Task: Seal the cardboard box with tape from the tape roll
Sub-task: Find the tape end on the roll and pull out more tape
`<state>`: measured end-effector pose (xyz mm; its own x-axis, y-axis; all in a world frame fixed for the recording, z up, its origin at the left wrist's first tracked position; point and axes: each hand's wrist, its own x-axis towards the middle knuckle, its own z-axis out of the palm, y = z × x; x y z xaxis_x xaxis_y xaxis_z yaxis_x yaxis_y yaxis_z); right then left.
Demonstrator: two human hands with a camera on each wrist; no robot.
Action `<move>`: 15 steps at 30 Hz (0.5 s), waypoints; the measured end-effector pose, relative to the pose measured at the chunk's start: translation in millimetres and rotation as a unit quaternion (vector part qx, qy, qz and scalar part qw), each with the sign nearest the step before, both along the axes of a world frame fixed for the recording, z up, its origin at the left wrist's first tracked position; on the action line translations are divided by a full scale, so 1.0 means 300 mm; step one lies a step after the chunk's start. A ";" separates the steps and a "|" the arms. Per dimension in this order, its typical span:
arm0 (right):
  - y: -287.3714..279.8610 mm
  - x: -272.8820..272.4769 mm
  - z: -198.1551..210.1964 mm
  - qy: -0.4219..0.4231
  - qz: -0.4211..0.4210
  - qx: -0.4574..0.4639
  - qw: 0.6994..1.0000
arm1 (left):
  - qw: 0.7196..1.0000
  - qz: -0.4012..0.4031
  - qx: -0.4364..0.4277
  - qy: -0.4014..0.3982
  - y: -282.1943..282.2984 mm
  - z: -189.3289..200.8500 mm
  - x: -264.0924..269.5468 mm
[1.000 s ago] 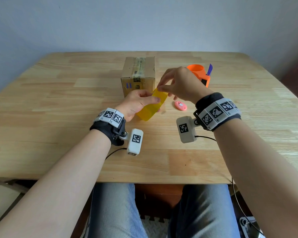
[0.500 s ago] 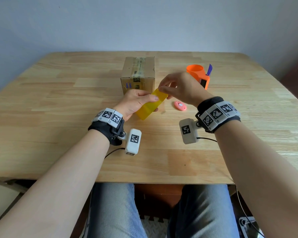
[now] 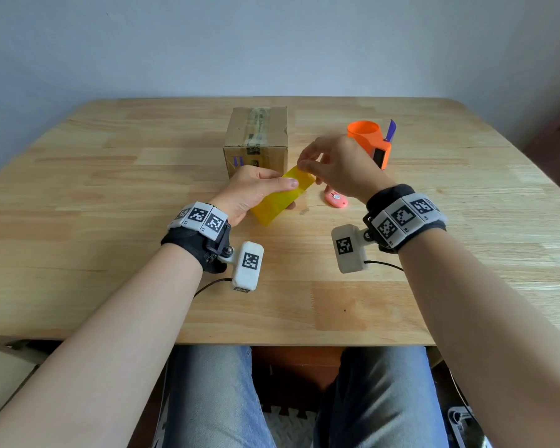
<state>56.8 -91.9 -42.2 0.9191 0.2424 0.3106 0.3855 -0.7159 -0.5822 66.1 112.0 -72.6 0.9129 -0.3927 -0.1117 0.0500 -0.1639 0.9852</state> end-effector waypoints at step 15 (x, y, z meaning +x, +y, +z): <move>-0.005 -0.028 0.024 0.034 0.007 -0.085 0.996 | 0.997 0.021 0.044 -0.053 -0.013 0.027 0.004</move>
